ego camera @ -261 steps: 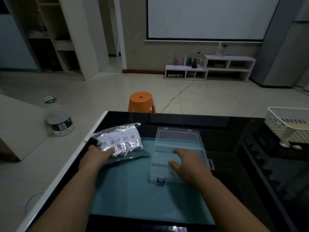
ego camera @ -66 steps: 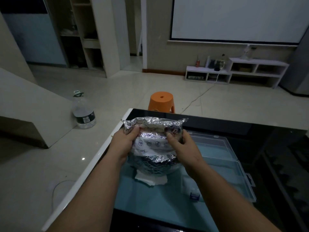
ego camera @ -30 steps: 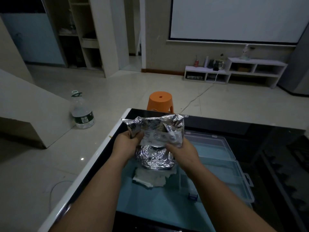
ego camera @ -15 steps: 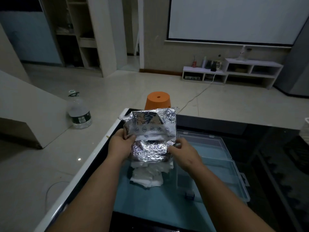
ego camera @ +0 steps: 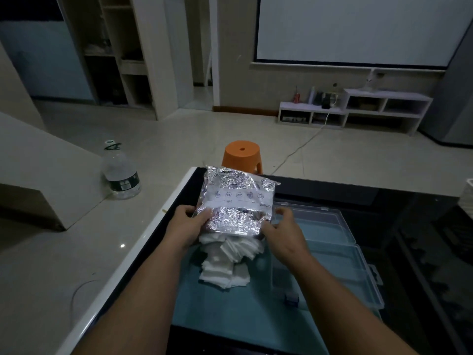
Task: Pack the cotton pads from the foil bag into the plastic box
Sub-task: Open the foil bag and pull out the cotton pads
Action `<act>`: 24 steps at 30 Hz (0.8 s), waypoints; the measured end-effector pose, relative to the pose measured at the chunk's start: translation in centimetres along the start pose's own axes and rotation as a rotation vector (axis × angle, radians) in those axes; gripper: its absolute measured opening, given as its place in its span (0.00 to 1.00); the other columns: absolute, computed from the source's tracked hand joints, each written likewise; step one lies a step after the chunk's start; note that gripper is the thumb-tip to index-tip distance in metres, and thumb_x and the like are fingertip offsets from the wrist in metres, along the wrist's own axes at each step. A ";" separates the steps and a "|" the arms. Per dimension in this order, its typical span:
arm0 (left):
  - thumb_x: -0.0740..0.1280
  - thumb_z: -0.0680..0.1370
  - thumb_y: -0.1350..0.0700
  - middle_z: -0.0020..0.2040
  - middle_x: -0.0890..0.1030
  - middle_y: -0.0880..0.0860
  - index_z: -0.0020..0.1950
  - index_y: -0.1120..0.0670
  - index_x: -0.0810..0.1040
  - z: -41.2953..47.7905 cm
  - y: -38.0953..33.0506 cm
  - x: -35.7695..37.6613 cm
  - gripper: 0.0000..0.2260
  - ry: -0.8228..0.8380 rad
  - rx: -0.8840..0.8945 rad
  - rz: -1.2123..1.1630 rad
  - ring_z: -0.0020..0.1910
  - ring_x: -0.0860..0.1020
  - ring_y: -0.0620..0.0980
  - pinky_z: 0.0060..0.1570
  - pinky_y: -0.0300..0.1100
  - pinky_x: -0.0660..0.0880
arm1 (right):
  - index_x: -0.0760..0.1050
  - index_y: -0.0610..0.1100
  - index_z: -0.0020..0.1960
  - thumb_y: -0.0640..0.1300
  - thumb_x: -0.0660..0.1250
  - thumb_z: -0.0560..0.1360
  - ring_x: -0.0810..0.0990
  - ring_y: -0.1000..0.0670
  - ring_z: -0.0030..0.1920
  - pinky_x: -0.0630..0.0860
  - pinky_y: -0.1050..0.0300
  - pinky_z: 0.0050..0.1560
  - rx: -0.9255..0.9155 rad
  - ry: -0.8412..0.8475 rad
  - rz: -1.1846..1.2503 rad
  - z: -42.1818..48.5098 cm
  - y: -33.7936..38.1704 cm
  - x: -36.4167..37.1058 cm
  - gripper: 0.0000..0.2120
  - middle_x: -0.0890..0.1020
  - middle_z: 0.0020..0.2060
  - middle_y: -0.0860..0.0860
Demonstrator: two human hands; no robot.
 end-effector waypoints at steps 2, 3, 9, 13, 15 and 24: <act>0.74 0.62 0.39 0.52 0.82 0.54 0.54 0.49 0.73 0.1 0.0 0.0 0.26 -0.007 -0.024 0.007 0.49 0.82 0.55 0.51 0.57 0.80 | 0.61 0.51 0.63 0.46 0.62 0.78 0.82 0.47 0.44 0.78 0.47 0.47 0.003 -0.001 -0.001 0.1 -0.1 0.0 0.16 0.83 0.46 0.48; 0.74 0.63 0.41 0.51 0.82 0.54 0.53 0.50 0.73 0.1 0.0 0.1 0.24 -0.009 -0.031 0.001 0.50 0.81 0.55 0.52 0.58 0.79 | 0.62 0.51 0.60 0.44 0.61 0.77 0.82 0.46 0.44 0.79 0.45 0.48 -0.002 0.000 -0.007 0.2 -0.2 0.0 0.13 0.83 0.46 0.48; 0.67 0.77 0.55 0.46 0.82 0.55 0.49 0.55 0.79 0.1 -0.2 0.4 0.05 0.006 0.038 -0.009 0.43 0.79 0.53 0.46 0.49 0.79 | 0.77 0.47 0.53 0.38 0.61 0.76 0.77 0.52 0.48 0.74 0.59 0.43 -0.062 0.061 -0.042 0.2 -0.1 0.3 0.09 0.80 0.51 0.51; 0.66 0.78 0.55 0.43 0.81 0.53 0.49 0.57 0.82 0.6 0.3 0.2 0.08 0.021 0.074 0.076 0.38 0.77 0.49 0.44 0.47 0.78 | 0.79 0.48 0.53 0.38 0.60 0.77 0.77 0.50 0.44 0.74 0.59 0.41 -0.096 0.072 -0.134 0.2 -0.1 0.4 0.12 0.81 0.49 0.49; 0.67 0.78 0.55 0.46 0.81 0.54 0.52 0.55 0.80 0.4 0.2 0.1 0.06 0.007 0.061 0.089 0.38 0.77 0.49 0.42 0.46 0.77 | 0.80 0.53 0.53 0.41 0.61 0.77 0.78 0.46 0.51 0.76 0.51 0.53 -0.120 0.037 -0.280 0.5 -0.2 0.6 0.12 0.81 0.55 0.49; 0.71 0.71 0.58 0.43 0.79 0.49 0.42 0.50 0.74 -1.6 -2.1 -0.7 0.07 -0.187 0.254 0.376 0.41 0.76 0.49 0.44 0.47 0.73 | 0.79 0.49 0.54 0.44 0.64 0.77 0.76 0.47 0.56 0.74 0.49 0.58 -0.189 -0.122 -0.296 -0.3 0.1 -0.4 0.09 0.79 0.56 0.50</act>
Point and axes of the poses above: each hand's wrist, its own z-axis towards the middle knuckle, its own x-axis out of the palm, y = z × x, the point moved 3 cm from there along z, towards the middle knuckle
